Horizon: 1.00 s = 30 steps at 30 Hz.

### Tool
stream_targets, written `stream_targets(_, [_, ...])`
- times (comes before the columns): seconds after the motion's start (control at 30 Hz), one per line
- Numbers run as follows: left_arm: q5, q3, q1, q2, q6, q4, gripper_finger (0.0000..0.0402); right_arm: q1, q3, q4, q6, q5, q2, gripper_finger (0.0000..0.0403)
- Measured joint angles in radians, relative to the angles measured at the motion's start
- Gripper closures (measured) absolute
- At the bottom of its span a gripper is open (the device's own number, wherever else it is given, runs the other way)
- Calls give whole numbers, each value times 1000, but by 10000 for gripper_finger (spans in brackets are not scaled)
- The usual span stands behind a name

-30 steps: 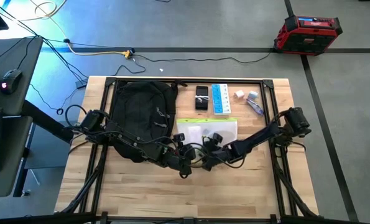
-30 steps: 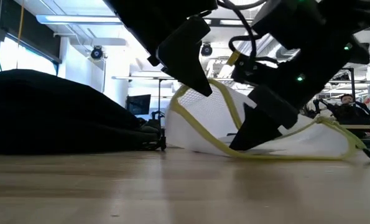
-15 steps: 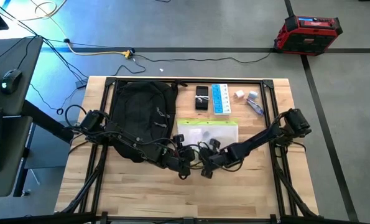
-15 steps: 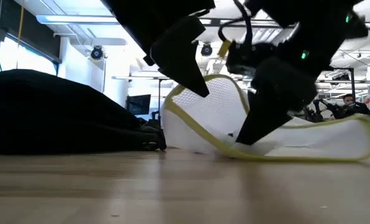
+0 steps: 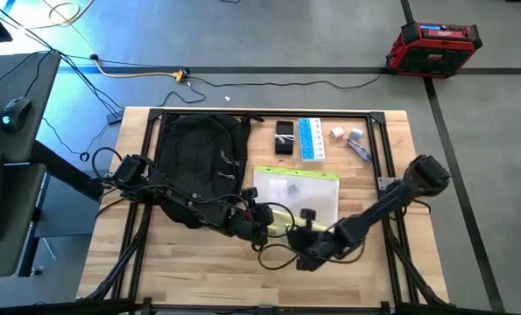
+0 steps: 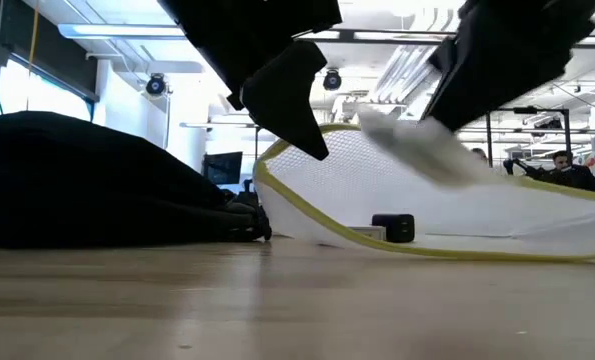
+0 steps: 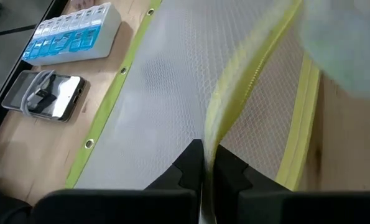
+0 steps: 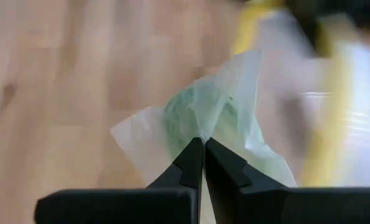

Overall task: Unpack backpack
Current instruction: Remove the packed earphones from the transparent zip bag

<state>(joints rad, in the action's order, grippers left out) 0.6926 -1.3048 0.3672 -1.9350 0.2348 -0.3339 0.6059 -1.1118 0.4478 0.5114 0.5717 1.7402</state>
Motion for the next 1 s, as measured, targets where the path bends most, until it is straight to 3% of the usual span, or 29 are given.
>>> stream_targets(0.3, [0,0,0,0,0,1,401,64,-1,364,278,451,-196,402])
stream_targets(0.4, [0,0,0,0,0,1,401,-29,6,532,434,570,-259,402])
stream_targets(0.5, [-1,0,0,0,1,2,401,-183,43,556,452,574,-316,403])
stream_targets(0.67, [-2,0,0,0,0,8,401,-493,152,277,155,441,-351,403])
stream_targets(0.8, [-3,0,0,0,0,9,401,-722,268,-223,-175,117,-343,403])
stream_targets(0.9, [-4,0,0,0,-1,9,401,-850,335,-531,-225,-83,-311,403])
stream_targets(1.0, [-4,0,0,0,-1,10,401,-925,366,-696,-199,-191,-256,403])
